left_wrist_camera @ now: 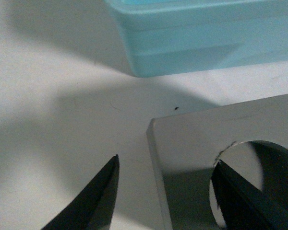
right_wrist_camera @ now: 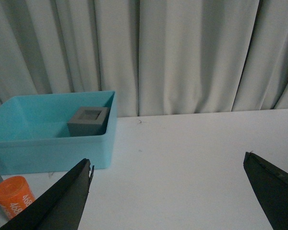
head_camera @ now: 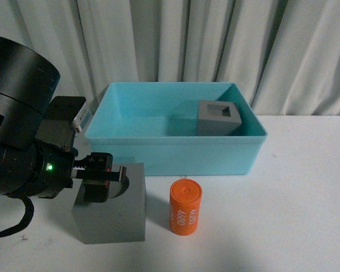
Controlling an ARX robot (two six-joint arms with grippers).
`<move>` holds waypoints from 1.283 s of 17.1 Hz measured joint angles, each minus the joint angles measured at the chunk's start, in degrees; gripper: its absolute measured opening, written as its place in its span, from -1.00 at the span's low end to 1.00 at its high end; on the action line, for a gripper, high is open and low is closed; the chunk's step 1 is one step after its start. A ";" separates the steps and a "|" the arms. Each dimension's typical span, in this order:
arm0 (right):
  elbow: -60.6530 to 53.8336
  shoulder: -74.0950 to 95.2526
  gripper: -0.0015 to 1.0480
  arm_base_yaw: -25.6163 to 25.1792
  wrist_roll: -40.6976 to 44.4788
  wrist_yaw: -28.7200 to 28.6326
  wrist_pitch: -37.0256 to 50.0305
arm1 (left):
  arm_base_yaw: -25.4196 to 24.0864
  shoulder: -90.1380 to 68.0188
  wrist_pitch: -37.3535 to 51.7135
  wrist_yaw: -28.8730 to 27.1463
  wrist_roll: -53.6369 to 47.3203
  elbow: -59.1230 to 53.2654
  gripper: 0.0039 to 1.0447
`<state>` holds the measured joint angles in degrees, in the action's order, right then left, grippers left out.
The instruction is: Place gray and orange parts in blue box
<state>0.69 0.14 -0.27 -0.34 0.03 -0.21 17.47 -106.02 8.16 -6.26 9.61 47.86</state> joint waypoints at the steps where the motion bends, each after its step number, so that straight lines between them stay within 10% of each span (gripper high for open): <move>1: 0.00 0.00 0.87 0.00 0.00 0.00 0.02 | 0.11 0.00 0.02 0.39 -0.04 -0.02 -0.04; 5: 0.00 0.00 0.87 0.00 0.00 0.00 0.00 | 0.39 2.27 -1.46 1.46 -0.20 -1.57 -0.58; 13: 0.00 0.00 0.87 0.00 0.00 0.00 0.00 | -1.62 22.18 -11.43 5.22 3.54 8.83 -0.60; 16: 0.00 0.00 0.87 0.00 0.00 0.00 0.00 | 1.03 -2.27 -4.79 -1.60 -6.91 31.67 -0.60; 22: 0.00 0.00 0.87 0.00 0.00 0.00 0.00 | -0.96 -15.69 -4.31 -4.96 -14.16 39.04 -0.60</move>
<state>0.69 0.14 -0.27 -0.34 0.03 -0.21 16.51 -121.71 3.86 -11.22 -4.56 86.89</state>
